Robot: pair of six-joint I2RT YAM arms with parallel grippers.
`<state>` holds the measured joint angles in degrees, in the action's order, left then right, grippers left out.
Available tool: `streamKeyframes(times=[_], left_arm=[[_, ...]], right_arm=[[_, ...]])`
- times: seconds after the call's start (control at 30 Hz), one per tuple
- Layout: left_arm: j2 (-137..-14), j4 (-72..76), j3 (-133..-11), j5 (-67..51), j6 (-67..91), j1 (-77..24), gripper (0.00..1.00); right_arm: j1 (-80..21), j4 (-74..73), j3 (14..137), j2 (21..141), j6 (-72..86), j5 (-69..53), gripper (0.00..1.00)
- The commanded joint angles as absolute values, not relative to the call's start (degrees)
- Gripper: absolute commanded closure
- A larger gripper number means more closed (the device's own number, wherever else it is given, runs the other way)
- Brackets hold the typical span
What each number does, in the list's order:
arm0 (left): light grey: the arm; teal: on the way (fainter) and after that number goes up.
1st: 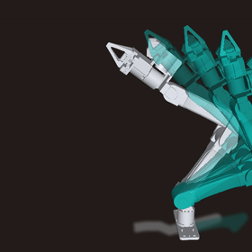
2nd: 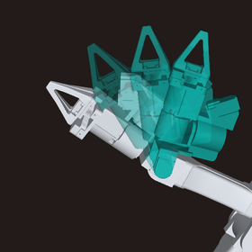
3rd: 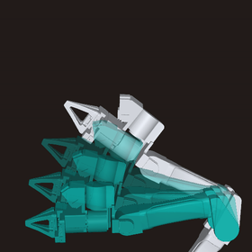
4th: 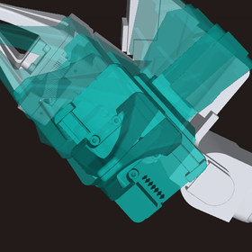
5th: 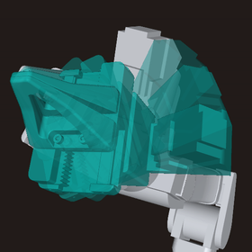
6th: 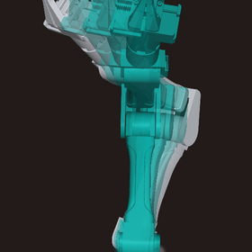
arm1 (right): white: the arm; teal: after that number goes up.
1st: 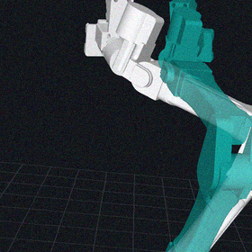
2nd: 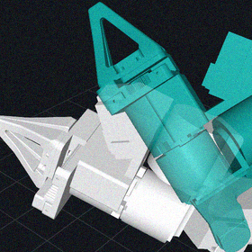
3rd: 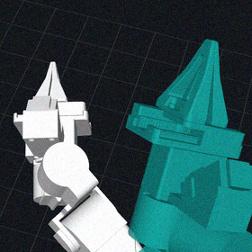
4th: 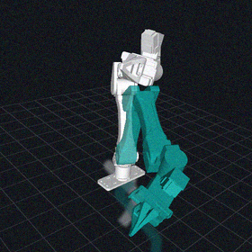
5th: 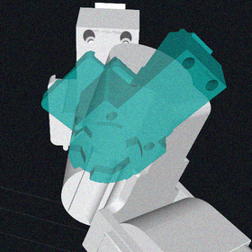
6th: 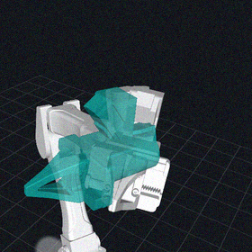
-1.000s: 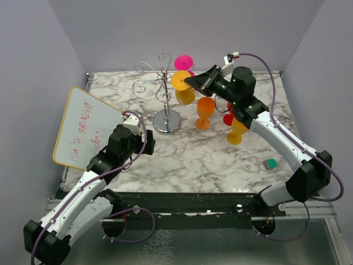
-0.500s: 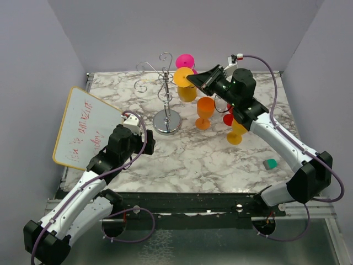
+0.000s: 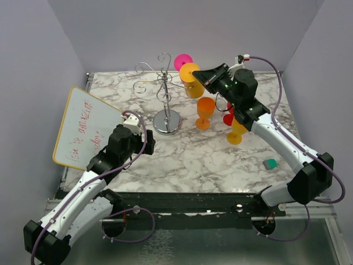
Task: Take the wine glass off the wine glass rack
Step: Pick up the wine glass from the wine rack.
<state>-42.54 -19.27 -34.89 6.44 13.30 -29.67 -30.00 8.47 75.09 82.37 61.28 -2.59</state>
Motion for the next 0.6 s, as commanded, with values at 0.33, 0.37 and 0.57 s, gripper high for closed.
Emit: streamKeyframes(times=[0.33, 0.37, 0.57], left_arm=[[-41.51, -18.37, -34.63, 5.43, 13.71, -29.27, 0.01], [-41.45, -18.37, -34.64, 5.51, 13.65, -29.27, 0.01], [-40.03, -18.33, -34.6, 5.78, 13.88, -29.27, 0.01]], right_arm=[[-29.97, 2.89, 73.37, 73.26, 53.17, 5.68, 1.0], [-29.97, 2.05, 72.98, 72.25, 52.44, 6.09, 0.99], [-29.97, -1.23, 68.29, 64.93, 47.37, 6.36, 0.99]])
